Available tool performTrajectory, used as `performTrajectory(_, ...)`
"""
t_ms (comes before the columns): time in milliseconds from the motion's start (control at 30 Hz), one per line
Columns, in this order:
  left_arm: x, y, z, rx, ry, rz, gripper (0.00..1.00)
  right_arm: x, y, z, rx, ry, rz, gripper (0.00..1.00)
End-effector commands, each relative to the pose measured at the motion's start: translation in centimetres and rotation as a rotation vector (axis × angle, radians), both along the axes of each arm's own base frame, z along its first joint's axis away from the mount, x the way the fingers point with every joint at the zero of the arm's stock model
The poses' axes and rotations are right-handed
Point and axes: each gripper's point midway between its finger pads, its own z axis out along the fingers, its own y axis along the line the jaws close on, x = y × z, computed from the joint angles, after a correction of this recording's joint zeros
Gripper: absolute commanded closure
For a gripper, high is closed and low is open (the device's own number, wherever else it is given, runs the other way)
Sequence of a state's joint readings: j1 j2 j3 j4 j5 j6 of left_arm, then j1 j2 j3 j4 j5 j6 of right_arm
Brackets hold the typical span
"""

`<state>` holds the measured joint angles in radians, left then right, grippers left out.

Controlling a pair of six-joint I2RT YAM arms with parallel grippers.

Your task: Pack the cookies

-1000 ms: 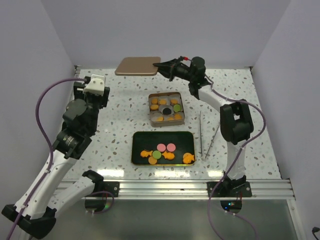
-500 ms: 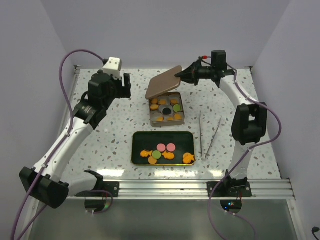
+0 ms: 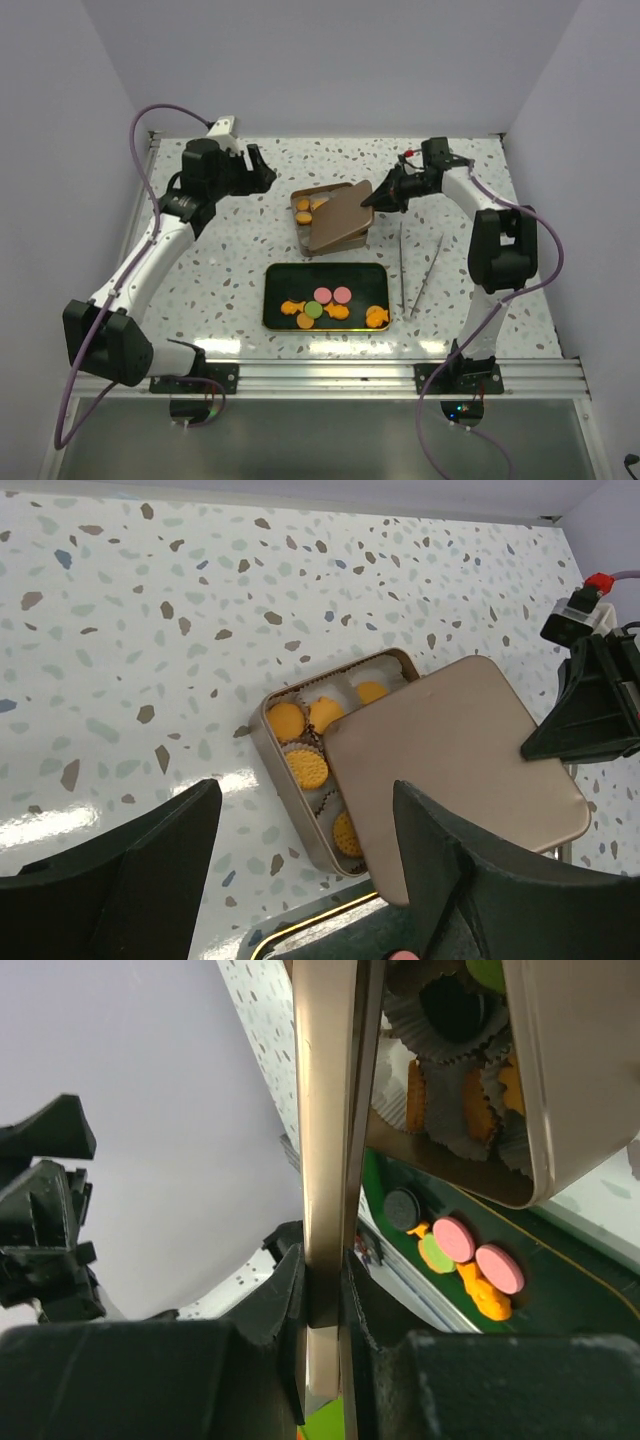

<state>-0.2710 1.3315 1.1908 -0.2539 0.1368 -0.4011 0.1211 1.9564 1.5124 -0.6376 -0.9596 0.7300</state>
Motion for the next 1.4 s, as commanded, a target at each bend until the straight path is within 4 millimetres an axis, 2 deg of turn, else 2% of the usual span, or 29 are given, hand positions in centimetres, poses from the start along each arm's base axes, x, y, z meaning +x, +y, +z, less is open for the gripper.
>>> performTrajectory(0,0.8,-1.6,0.3,-0.070,-0.024,-0.056,0.26,0.5,-0.1,1.8,-0.025,-0.213,0.051,1.00)
performTrajectory(200,1.2,-1.9,-2.1,-0.055,0.020,-0.069,0.27,0.6,-1.0,0.5,-0.089,-0.306,0.068,1.00)
performTrajectory(367,1.2,-1.9,-3.7,-0.041,0.047,-0.077,0.27,0.2,-1.1,1.0,-0.097,-0.401,0.099,1.00)
performTrajectory(600,1.3,-2.2,-5.2,-0.041,0.082,-0.094,0.28,2.8,-1.0,1.3,-0.088,-0.470,0.076,1.00)
performTrajectory(833,1.4,-3.0,-7.4,-0.078,0.128,-0.114,0.28,4.7,-0.7,-1.7,-0.072,-0.403,0.086,1.00)
performTrajectory(1067,0.9,-4.0,-10.4,-0.140,0.203,-0.131,0.28,5.0,-1.4,-5.4,-0.090,-0.292,0.088,1.00)
performTrajectory(1100,1.2,-4.3,-10.1,-0.156,0.186,-0.139,0.28,5.1,-1.6,-5.8,-0.089,-0.280,0.083,1.00)
performTrajectory(1200,1.1,-4.4,-11.1,-0.161,0.208,-0.143,0.28,5.2,-2.0,-6.9,-0.100,-0.257,0.077,1.00)
performTrajectory(1267,1.1,-4.5,-11.8,-0.161,0.225,-0.144,0.28,5.1,-2.5,-6.9,-0.074,-0.248,0.075,1.00)
performTrajectory(1367,1.2,-4.6,-12.4,-0.164,0.239,-0.145,0.28,4.6,-2.6,-5.8,0.000,-0.242,0.050,1.00)
